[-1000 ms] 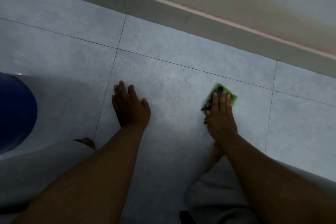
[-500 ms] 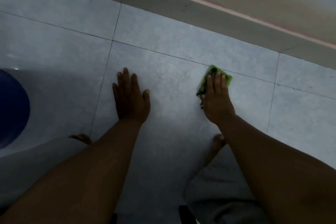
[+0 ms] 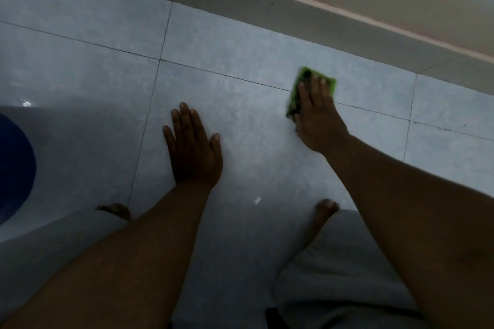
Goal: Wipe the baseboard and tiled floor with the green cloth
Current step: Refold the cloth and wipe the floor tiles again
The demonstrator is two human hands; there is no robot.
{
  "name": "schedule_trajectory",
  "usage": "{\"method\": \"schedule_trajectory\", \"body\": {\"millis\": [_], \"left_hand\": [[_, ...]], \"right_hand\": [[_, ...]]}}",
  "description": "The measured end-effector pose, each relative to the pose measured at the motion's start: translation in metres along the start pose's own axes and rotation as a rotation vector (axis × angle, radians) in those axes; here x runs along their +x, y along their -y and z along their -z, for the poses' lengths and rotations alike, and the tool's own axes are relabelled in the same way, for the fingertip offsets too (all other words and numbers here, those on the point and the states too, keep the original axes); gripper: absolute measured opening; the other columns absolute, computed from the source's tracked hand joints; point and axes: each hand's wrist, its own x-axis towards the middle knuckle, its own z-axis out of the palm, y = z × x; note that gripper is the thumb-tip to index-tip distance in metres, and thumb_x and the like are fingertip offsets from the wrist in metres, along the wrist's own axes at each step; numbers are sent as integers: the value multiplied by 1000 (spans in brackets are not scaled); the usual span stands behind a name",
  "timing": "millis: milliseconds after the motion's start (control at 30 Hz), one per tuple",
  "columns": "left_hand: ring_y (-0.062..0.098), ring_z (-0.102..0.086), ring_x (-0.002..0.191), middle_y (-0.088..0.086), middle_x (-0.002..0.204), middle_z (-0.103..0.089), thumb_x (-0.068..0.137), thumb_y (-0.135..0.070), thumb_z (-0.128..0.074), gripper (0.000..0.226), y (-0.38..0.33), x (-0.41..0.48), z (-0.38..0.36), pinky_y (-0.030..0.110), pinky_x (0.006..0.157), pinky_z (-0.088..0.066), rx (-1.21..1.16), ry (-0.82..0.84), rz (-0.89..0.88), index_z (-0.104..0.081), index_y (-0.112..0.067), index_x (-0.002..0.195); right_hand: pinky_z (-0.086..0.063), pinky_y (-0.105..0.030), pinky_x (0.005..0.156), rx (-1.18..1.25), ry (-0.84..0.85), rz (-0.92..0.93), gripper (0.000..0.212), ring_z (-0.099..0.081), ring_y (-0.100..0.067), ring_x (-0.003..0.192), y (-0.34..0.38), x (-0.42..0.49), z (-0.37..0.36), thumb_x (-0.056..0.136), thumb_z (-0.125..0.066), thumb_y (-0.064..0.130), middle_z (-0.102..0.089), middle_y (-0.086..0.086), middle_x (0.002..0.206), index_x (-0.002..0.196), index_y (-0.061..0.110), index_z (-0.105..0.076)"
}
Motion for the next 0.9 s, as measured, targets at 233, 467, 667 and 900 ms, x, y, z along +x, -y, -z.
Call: {"method": "schedule_trajectory", "body": {"millis": [233, 467, 667, 900], "left_hand": [[35, -7, 154, 17, 166, -8, 102, -45, -27, 71, 1, 3, -1, 56, 124, -9, -5, -1, -1, -12, -2, 158], [36, -9, 154, 19, 166, -10, 102, -44, -29, 71, -19, 2, -5, 56, 124, -10, -66, -10, -59, -15, 0, 156], [39, -7, 153, 21, 165, -9, 101, -43, -30, 73, -18, 1, -7, 58, 123, -8, -27, -23, -76, -12, 0, 156], [40, -8, 153, 23, 164, -11, 101, -39, -32, 72, -20, 2, -4, 57, 124, -9, -57, -11, -148, -13, 4, 155]], "right_hand": [[-14, -56, 118, 59, -77, 142, 66, -6, -43, 147, 91, 28, -14, 95, -46, 28, -13, -24, 158, 150, 1, -23], [-23, -64, 112, 20, 15, -38, 63, -17, -56, 139, -34, -68, -1, 95, -36, 28, -20, -37, 151, 145, -10, -28], [-21, -68, 110, 25, -141, -111, 66, -25, -63, 133, -11, 12, -5, 89, -42, 30, -30, -42, 144, 138, -14, -38], [-23, -61, 114, 119, 5, -133, 67, -8, -48, 145, -32, -101, -15, 93, -40, 33, -14, -28, 157, 149, -1, -26]]}}
